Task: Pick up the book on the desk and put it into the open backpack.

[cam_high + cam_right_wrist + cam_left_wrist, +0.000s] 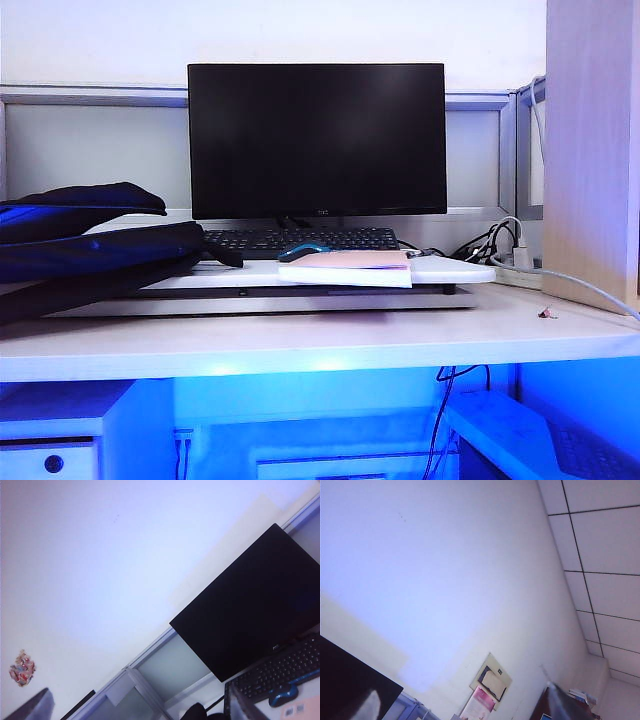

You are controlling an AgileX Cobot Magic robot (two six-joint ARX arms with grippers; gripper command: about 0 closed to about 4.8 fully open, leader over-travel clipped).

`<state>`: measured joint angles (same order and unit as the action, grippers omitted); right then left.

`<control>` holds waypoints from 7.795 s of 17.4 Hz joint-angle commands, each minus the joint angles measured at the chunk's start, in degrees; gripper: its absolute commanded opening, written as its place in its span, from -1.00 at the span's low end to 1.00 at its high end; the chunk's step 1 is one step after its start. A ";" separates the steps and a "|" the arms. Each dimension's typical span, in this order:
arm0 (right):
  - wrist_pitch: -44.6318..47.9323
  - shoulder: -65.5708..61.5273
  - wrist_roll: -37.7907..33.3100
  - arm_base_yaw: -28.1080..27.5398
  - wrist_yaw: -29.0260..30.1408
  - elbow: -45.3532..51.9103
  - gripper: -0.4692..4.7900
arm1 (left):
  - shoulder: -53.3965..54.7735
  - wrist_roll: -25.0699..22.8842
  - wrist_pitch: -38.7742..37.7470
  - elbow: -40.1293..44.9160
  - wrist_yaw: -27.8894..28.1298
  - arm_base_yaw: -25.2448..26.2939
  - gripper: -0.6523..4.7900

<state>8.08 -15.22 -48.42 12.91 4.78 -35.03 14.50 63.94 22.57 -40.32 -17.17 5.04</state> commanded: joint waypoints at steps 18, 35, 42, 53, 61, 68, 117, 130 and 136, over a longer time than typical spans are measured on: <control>36.59 -72.11 -36.35 0.07 14.25 -6.78 1.00 | 56.98 8.74 6.93 -3.82 -5.84 0.07 1.00; 35.01 -99.38 -35.10 0.11 14.67 -20.20 1.00 | 73.79 7.85 18.23 -3.85 -5.57 0.11 1.00; 34.91 -103.86 -35.36 0.37 16.96 -28.15 1.00 | 76.54 6.97 20.35 -3.87 -5.77 0.11 1.00; 32.96 -108.96 -37.09 1.51 18.47 -33.33 -0.83 | 81.15 5.46 20.39 -5.20 -6.03 0.09 1.00; 40.19 -108.91 -37.38 1.79 28.33 -39.26 -0.83 | 89.50 5.05 18.25 -15.82 -1.29 0.04 -0.78; 40.46 -108.91 -38.80 7.52 29.81 -48.98 -0.83 | 89.48 12.09 34.77 -15.91 -14.05 -0.83 -0.78; 24.41 -108.69 -8.72 2.82 24.79 -53.79 1.00 | 89.44 13.90 49.81 -34.47 -55.89 -17.29 0.83; -6.62 -77.85 45.92 -2.82 6.16 -53.66 -0.84 | 75.08 -29.73 26.91 -43.65 -37.94 11.23 -0.78; -18.23 -60.13 47.23 -3.32 5.11 -53.46 -0.84 | 50.86 -65.35 -33.24 -42.64 -26.93 12.52 -0.78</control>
<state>-6.48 -76.60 -1.61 9.56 10.26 -88.55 67.13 1.02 -6.11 -83.77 -44.31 17.61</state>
